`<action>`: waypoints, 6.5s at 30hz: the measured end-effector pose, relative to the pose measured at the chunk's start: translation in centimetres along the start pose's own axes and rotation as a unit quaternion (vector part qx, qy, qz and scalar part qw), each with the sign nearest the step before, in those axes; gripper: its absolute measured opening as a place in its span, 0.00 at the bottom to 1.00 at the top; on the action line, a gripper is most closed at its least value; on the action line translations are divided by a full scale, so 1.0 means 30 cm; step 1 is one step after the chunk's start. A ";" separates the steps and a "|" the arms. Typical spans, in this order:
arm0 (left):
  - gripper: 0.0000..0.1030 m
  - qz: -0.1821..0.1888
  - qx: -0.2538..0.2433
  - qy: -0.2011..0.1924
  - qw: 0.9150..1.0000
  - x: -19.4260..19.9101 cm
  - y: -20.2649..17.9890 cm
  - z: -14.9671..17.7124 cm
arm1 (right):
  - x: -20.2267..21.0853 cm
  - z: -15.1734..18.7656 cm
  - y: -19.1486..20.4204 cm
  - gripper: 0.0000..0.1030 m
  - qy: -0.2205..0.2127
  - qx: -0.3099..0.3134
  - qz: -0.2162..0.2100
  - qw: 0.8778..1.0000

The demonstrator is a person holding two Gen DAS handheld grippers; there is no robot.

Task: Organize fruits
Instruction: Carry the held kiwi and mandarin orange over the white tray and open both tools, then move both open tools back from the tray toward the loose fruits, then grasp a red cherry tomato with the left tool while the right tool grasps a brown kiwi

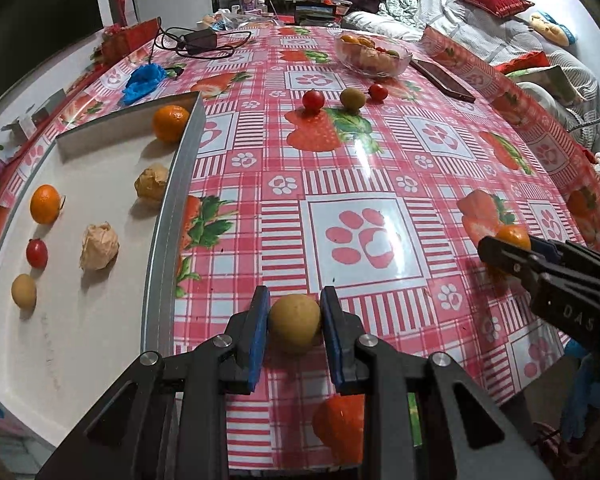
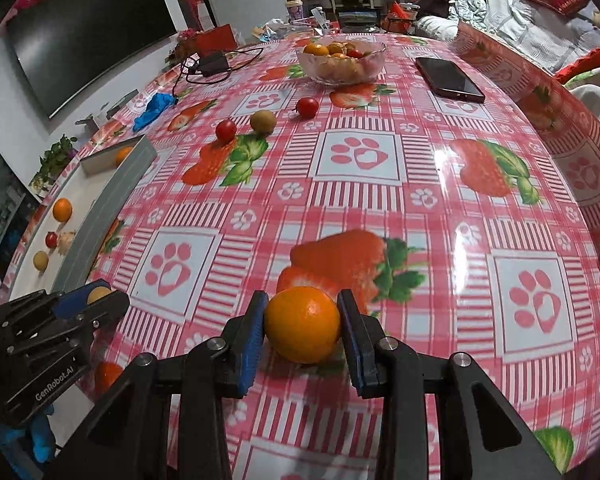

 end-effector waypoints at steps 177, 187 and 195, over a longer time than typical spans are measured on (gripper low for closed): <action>0.57 0.002 -0.018 0.012 1.000 -0.290 -0.055 -0.636 | -0.166 -0.333 -0.162 0.99 0.035 -0.016 0.053 0.998; 0.24 0.010 -0.027 -0.002 1.000 -0.286 -0.055 -0.643 | -0.180 -0.340 -0.154 0.99 0.037 -0.008 0.073 0.997; 0.24 0.012 -0.034 -0.002 0.999 -0.240 -0.045 -0.544 | -0.192 -0.372 -0.126 0.99 0.045 -0.017 0.055 0.997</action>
Point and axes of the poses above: each gripper's, at about its wrist camera, not at the fingertips, and x roughly against the way its jaws point, y to its left, z to its underside, the point moved 7 cm from there along -x, roughly the way its jaws point, and after that the axes turned 9 degrees about y, right-handed, at the moved point
